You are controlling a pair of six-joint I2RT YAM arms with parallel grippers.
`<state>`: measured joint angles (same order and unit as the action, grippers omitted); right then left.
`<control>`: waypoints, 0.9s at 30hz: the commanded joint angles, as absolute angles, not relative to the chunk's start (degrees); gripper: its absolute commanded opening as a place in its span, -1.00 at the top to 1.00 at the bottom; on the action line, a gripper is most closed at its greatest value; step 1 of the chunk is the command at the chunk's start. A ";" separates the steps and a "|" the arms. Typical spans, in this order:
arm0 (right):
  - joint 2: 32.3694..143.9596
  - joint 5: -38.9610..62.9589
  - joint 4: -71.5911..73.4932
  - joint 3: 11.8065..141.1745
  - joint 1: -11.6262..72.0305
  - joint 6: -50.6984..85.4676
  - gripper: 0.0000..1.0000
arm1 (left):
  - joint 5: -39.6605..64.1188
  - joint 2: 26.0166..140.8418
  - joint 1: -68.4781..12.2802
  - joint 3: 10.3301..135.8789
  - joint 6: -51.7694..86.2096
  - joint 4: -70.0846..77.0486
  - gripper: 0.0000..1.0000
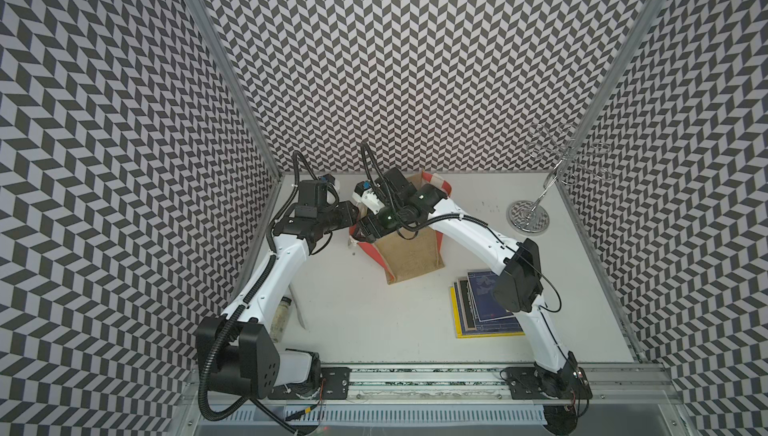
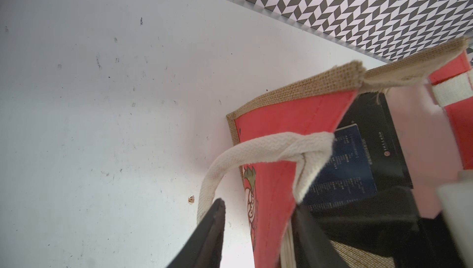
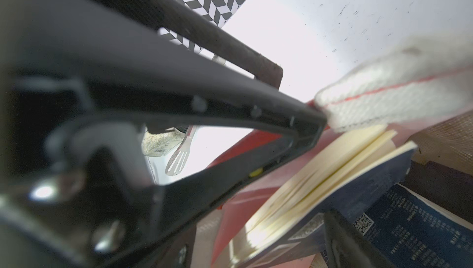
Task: Put the books into the canvas bag
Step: Adjust the book in the canvas bag.
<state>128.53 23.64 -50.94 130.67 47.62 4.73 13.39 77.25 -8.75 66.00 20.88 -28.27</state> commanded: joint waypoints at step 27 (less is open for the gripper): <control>120.68 23.35 -46.46 118.82 43.18 3.73 -0.59 | 31.60 73.09 -5.28 66.39 23.99 -19.25 -0.68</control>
